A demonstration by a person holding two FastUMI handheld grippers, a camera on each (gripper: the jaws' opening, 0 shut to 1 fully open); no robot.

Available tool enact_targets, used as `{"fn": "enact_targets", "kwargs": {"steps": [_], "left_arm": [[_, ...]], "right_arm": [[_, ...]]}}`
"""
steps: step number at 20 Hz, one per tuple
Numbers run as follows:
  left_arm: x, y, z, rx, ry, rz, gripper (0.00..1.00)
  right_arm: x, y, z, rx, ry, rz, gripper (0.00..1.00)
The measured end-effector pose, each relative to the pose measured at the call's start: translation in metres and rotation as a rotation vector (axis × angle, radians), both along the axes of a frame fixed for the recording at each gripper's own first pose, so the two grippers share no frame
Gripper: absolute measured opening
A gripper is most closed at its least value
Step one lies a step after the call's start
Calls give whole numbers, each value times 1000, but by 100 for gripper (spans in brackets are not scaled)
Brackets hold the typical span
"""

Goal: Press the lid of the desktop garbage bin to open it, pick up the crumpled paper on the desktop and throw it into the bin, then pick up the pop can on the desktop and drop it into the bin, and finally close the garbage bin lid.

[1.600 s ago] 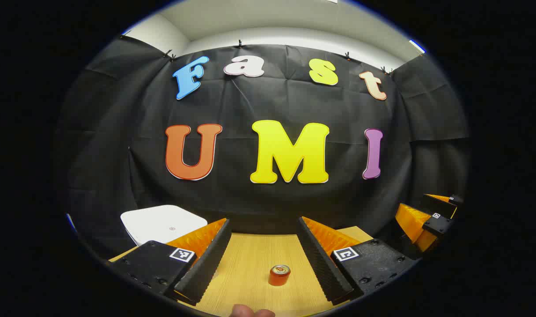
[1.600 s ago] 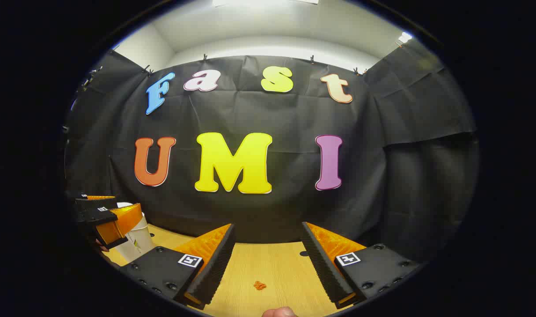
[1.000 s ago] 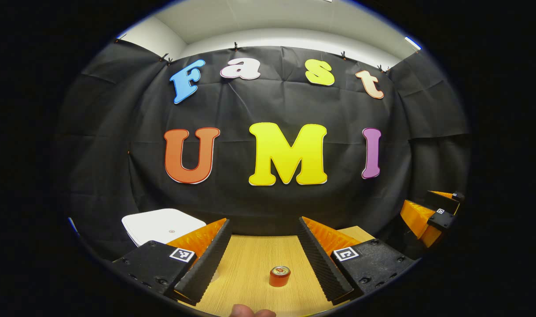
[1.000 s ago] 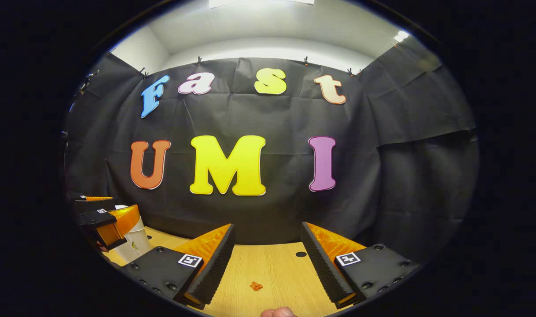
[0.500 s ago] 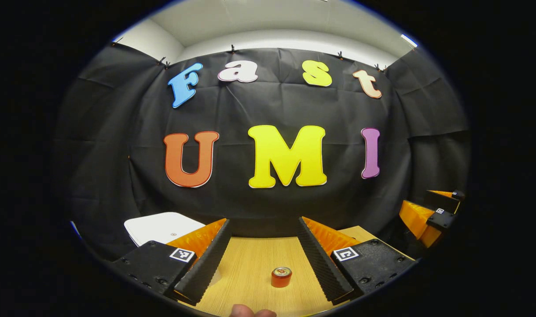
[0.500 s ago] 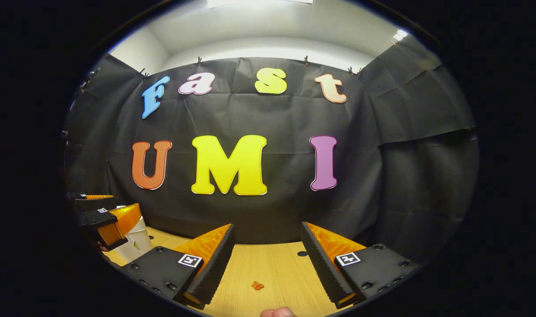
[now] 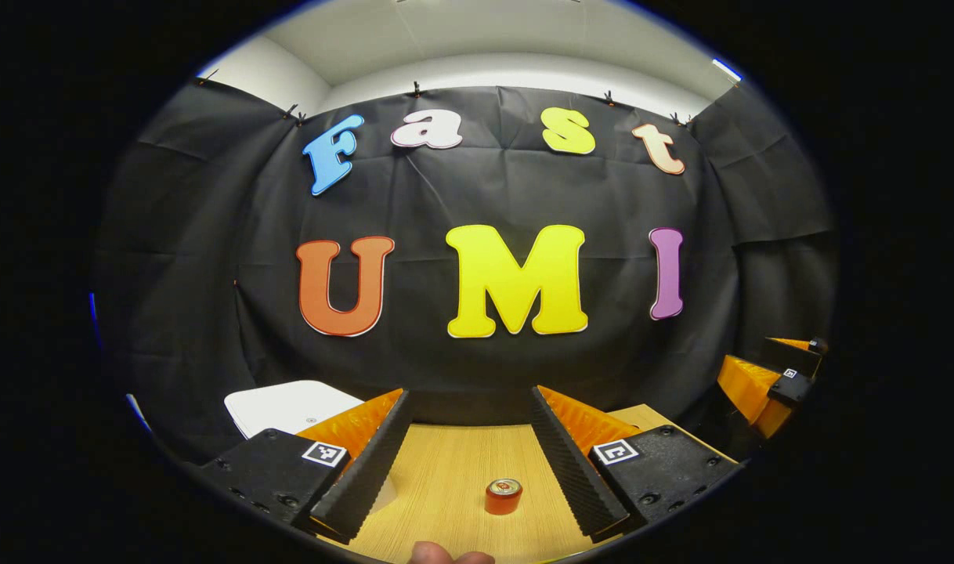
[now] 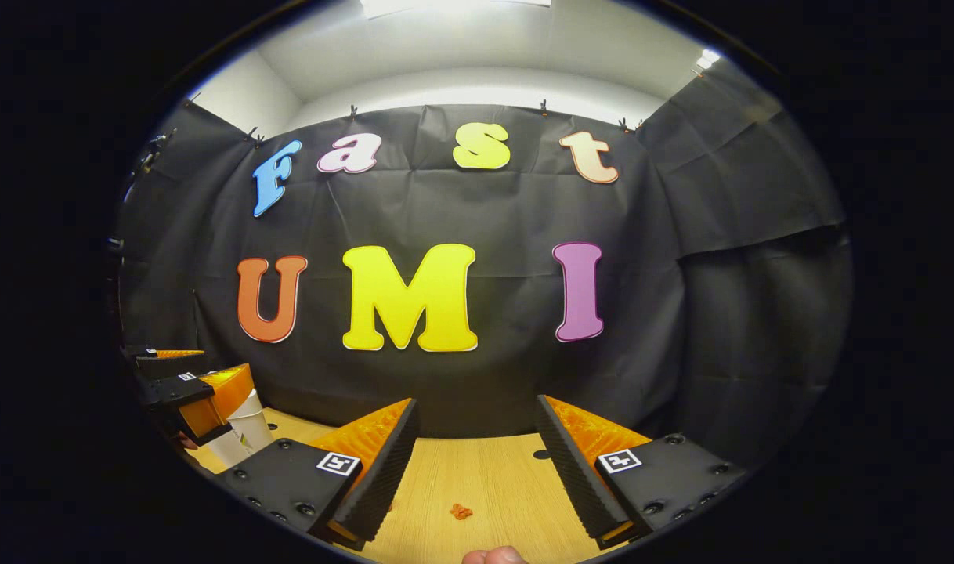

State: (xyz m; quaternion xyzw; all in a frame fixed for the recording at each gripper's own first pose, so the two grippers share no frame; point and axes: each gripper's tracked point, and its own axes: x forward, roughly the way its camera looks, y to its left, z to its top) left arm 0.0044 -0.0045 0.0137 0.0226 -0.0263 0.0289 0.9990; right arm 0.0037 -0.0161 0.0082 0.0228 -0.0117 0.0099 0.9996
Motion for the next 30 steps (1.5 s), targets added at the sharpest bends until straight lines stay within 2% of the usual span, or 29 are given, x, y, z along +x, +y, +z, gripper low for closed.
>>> {"fn": "enact_targets", "kwargs": {"steps": [6, 17, 22, 30], "left_arm": [[12, 23, 1, -16, 0, 73, 98], [40, 105, 7, -26, 20, 280, 97], [51, 136, 4, -5, 53, 359, 90], [68, 177, -18, -35, 116, 475, 75]], "right_arm": [[13, -12, -9, 7, 26, -4, 94], [28, -35, -22, -7, 73, 0, 94], [33, -45, -26, -8, 88, -12, 94], [44, -48, -29, -27, 101, -5, 94]]}}
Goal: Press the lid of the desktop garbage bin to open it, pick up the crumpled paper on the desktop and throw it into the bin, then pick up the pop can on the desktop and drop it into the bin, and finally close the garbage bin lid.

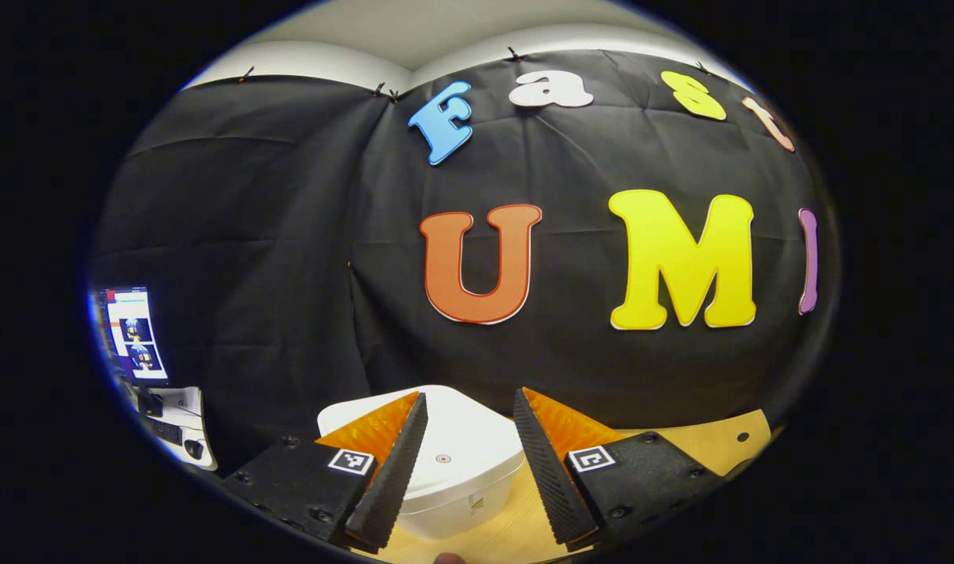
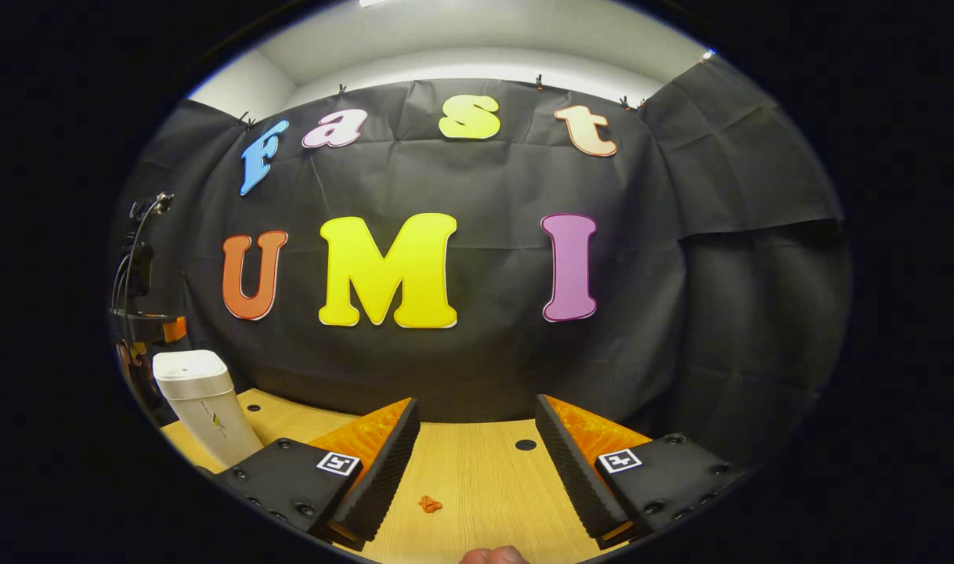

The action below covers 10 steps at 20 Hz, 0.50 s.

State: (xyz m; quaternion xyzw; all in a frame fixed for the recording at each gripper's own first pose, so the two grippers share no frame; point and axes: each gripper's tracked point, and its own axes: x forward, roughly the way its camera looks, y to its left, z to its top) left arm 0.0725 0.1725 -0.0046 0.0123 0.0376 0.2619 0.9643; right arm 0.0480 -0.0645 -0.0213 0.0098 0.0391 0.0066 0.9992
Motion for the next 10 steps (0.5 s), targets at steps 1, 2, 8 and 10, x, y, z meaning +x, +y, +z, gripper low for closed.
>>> {"fn": "enact_targets", "kwargs": {"steps": [1, 2, 8, 10], "left_arm": [[3, 5, -5, -14, 8, 8, 71], [6, 8, -11, -34, 18, 16, 69], [15, 27, -47, -107, 103, 71, 50], [15, 37, -55, -120, 123, 103, 45]], "right_arm": [[1, -1, -1, -1, 4, -1, 94], [2, -3, 0, -2, 5, -4, 94], [5, -7, -2, -25, 13, -19, 94], [4, -8, -3, -31, 18, -20, 94]]}}
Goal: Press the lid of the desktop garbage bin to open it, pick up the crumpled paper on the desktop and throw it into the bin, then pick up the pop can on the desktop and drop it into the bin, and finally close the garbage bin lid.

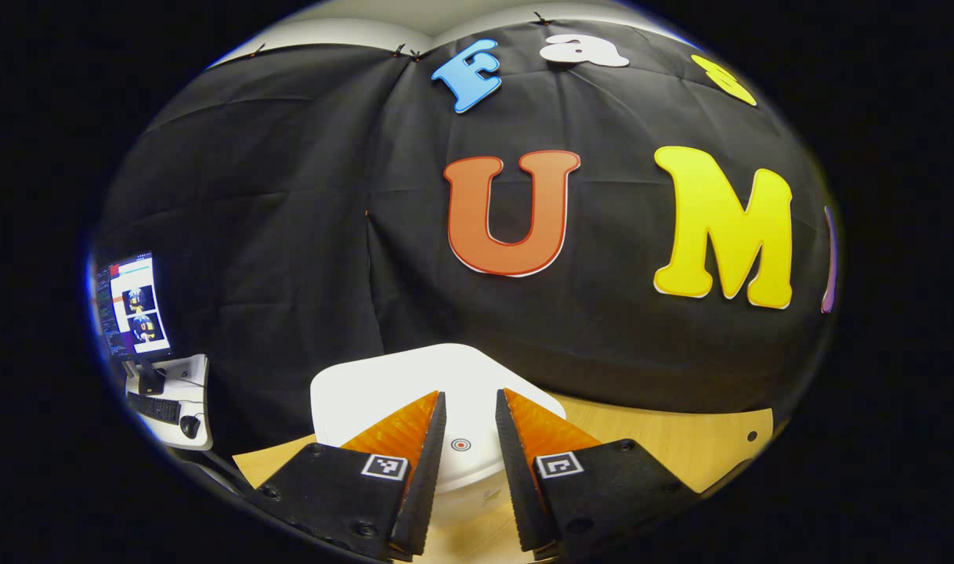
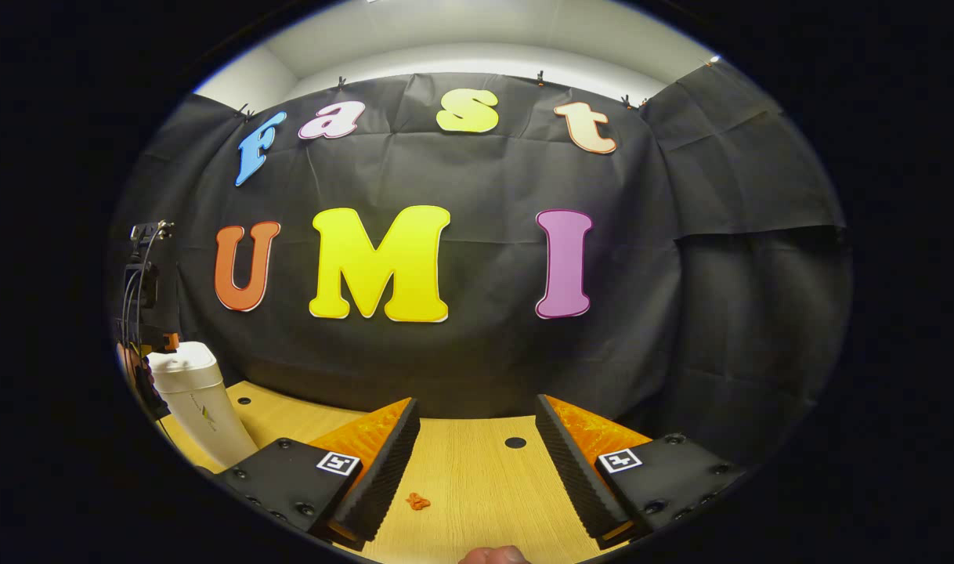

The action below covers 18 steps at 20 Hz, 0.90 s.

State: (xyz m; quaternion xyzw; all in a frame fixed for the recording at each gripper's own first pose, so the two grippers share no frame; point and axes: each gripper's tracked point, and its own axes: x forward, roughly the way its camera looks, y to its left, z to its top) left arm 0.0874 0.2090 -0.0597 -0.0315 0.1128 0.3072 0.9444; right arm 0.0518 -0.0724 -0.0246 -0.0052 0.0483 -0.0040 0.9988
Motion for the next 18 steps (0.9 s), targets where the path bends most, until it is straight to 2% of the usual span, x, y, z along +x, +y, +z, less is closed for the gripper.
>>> {"fn": "enact_targets", "kwargs": {"steps": [3, 5, 7, 15, 16, 17, 18], "left_arm": [[-1, 7, -9, -7, 19, 29, 32], [0, 9, -13, -15, 28, 32, 32], [0, 10, -19, -27, 38, 41, 24], [-5, 10, -34, -65, 48, 107, 20], [-5, 9, -35, -68, 43, 117, 25], [-4, 9, -34, -61, 44, 121, 19], [-4, 9, -35, -55, 54, 122, 18]], "right_arm": [[2, -1, -4, -5, 11, -1, 94], [1, -1, -5, -5, 14, -2, 94], [1, 0, -8, -5, 18, 0, 94], [2, 1, -24, -1, 57, 1, 94], [2, 2, -26, -4, 65, 1, 94], [2, 2, -30, -10, 74, 3, 94], [1, 1, -32, -17, 81, 4, 94]]}}
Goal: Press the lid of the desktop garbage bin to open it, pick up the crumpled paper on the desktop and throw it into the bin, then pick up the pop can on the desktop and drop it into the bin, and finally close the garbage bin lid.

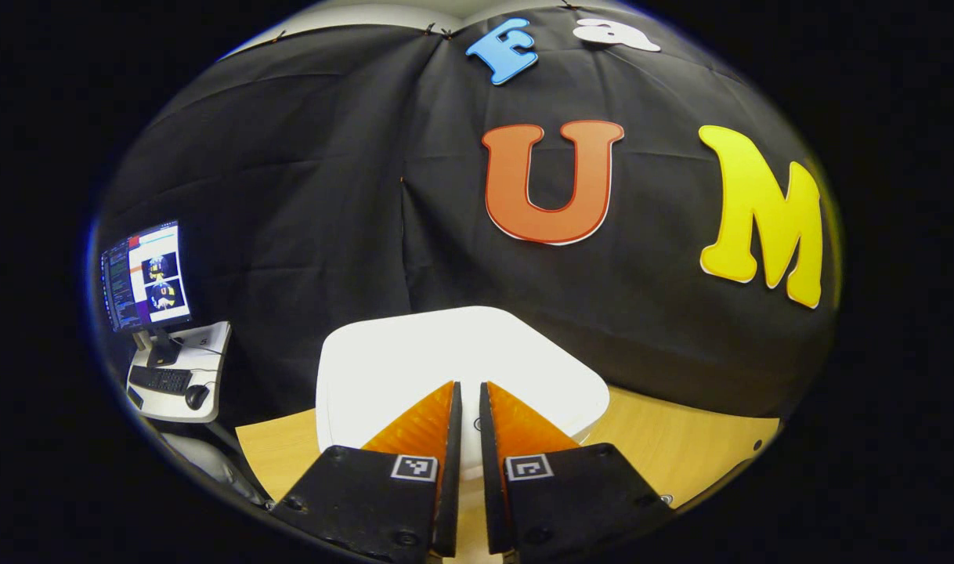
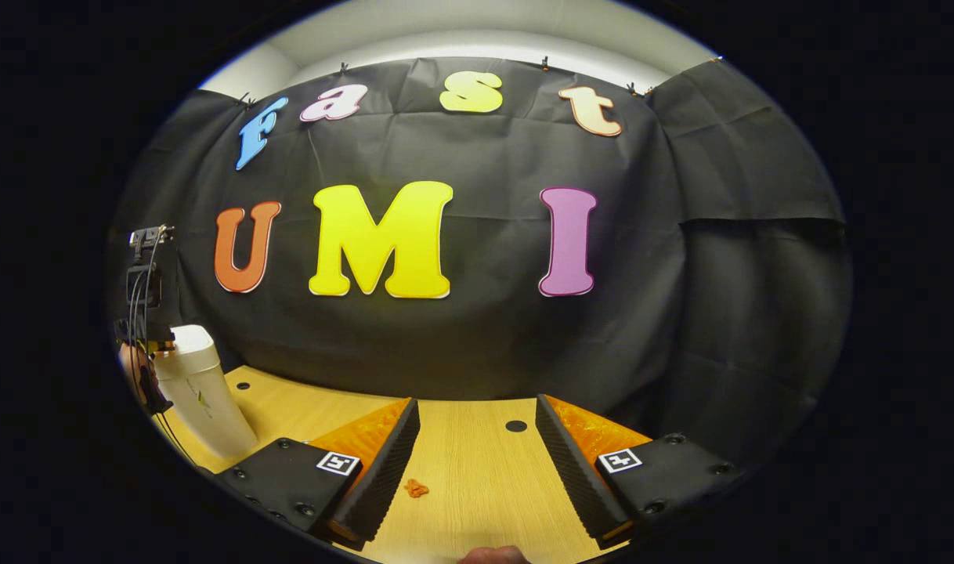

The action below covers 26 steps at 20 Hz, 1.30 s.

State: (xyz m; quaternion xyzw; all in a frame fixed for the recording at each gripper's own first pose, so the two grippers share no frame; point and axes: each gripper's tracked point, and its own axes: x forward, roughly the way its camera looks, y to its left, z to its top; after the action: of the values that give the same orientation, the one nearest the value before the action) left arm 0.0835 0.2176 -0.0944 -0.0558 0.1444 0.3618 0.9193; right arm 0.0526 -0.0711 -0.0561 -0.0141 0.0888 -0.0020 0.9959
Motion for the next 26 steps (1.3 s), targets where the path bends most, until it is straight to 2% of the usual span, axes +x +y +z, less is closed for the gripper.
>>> {"fn": "enact_targets", "kwargs": {"steps": [4, 6, 9, 13, 16, 17, 18, 22, 24, 26], "left_arm": [[1, 1, 12, 68, 13, -5, 17], [-1, -5, 14, 52, 16, -7, 16], [-4, -17, 26, 29, -17, -41, 16], [-12, -31, 59, 97, -75, -79, 16], [-16, -48, 69, 92, -104, -114, 19], [-17, -51, 72, 94, -108, -122, 27], [-20, -52, 76, 101, -114, -127, 19], [-20, -62, 80, 91, -140, -161, 19], [-23, -71, 80, 82, -152, -188, 26], [-21, -81, 83, 79, -171, -233, 45]], "right_arm": [[1, 2, 1, 2, -1, 9, 94], [0, 6, 0, 11, 9, 18, 94], [-6, 6, 0, 12, 5, 22, 94], [-11, 9, -2, 23, 4, 33, 94], [-14, 10, 0, 40, -3, 39, 94], [-15, 10, 0, 42, -7, 38, 94], [-16, 10, 2, 45, -11, 39, 94], [-20, 7, 2, 44, -20, 34, 94], [-22, 9, 4, 46, -19, 39, 94], [-23, 14, 8, 39, -32, 53, 94]]}}
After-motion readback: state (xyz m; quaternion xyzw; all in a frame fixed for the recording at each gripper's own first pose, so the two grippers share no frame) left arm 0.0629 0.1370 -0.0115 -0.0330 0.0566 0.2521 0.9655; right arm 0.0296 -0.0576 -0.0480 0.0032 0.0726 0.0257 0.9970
